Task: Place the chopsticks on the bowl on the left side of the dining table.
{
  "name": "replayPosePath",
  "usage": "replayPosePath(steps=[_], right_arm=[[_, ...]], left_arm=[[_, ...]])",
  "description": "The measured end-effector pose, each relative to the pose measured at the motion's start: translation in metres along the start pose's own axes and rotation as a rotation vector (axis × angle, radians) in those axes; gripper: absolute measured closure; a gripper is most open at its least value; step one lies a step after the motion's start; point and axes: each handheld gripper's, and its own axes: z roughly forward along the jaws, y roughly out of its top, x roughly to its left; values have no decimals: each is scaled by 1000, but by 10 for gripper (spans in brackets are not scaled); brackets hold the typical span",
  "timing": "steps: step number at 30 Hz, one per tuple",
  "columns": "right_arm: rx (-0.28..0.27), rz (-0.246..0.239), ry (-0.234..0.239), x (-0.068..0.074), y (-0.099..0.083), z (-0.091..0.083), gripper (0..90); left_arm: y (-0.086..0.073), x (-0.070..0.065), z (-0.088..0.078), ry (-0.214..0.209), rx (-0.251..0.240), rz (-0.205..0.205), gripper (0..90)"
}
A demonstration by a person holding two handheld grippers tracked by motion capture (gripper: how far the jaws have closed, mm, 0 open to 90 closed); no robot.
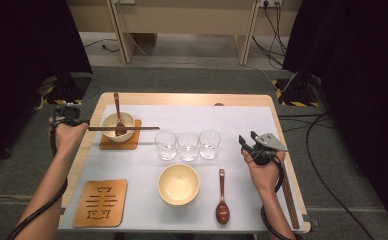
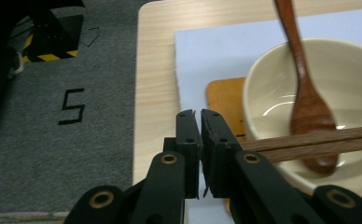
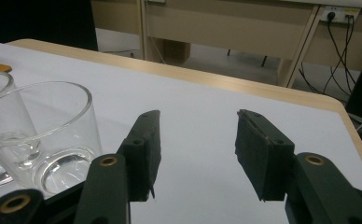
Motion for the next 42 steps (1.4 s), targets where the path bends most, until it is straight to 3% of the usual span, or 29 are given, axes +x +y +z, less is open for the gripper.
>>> replayPosePath(steps=[6,15,42], right_arm=[[5,-3,2,0,0,0,506],[5,-1,0,0,0,0,505],[11,0,2,0,-1,1,504]], left_arm=[[-6,10,6,31,24,1,846],[-11,13,16,22,32,9,839],[-5,3,18,4,28,42,841]])
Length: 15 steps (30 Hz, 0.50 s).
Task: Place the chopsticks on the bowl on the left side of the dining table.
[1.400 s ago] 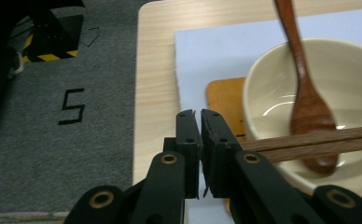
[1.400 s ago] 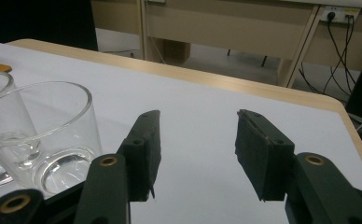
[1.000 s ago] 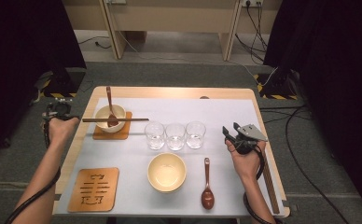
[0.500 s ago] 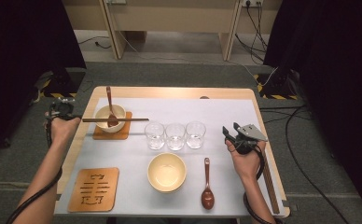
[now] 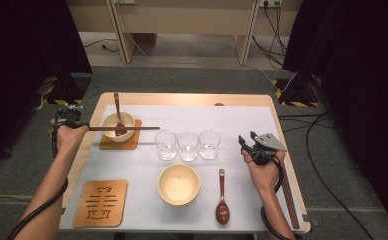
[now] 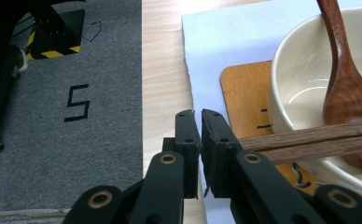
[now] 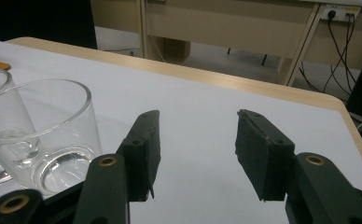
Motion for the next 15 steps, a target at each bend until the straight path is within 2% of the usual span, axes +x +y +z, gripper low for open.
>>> replayPosePath(steps=[6,15], right_arm=[[-3,-6,-4,0,0,0,504],[-1,-4,-2,0,0,0,503]], left_arm=[[2,-1,-2,1,-7,2,839],[8,-1,-10,10,-46,-3,798]])
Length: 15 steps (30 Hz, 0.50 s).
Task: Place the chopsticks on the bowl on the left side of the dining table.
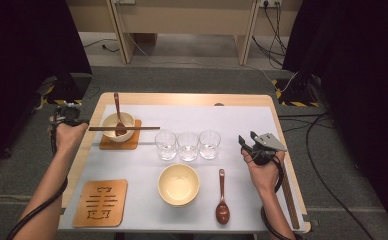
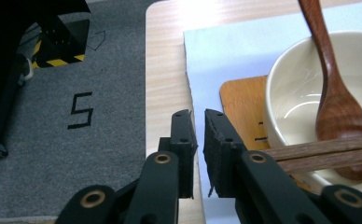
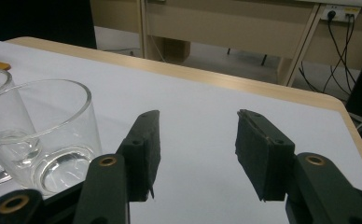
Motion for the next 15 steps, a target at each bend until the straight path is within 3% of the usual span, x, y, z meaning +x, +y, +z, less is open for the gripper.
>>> replayPosePath(steps=[5,15], right_arm=[[4,1,1,0,0,0,501],[1,3,-3,-1,0,0,500]], left_arm=[[5,-7,-7,-32,-23,-20,755],[15,-32,-16,-152,-36,-34,653]])
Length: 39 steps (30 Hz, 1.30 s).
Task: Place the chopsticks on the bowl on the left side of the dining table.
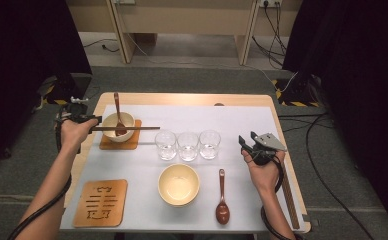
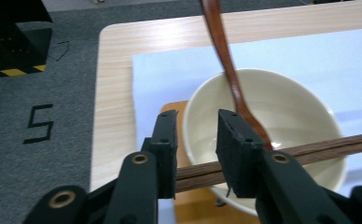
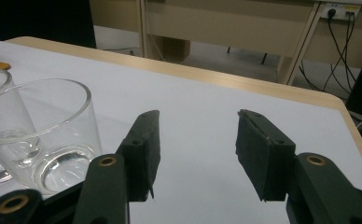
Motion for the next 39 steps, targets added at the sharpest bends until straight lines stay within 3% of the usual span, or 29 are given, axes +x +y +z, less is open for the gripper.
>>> replayPosePath(steps=[11,20,29,39], right_arm=[[16,7,3,-2,0,1,496],[10,19,5,-4,1,0,492],[16,31,1,-7,0,-2,489],[3,45,-9,-10,2,-5,488]], left_arm=[[-2,-38,-4,-101,-19,27,534],[-7,-73,-6,-188,-22,50,494],[-7,-100,-9,-225,-35,92,486],[-5,-113,-11,-242,-33,118,483]])
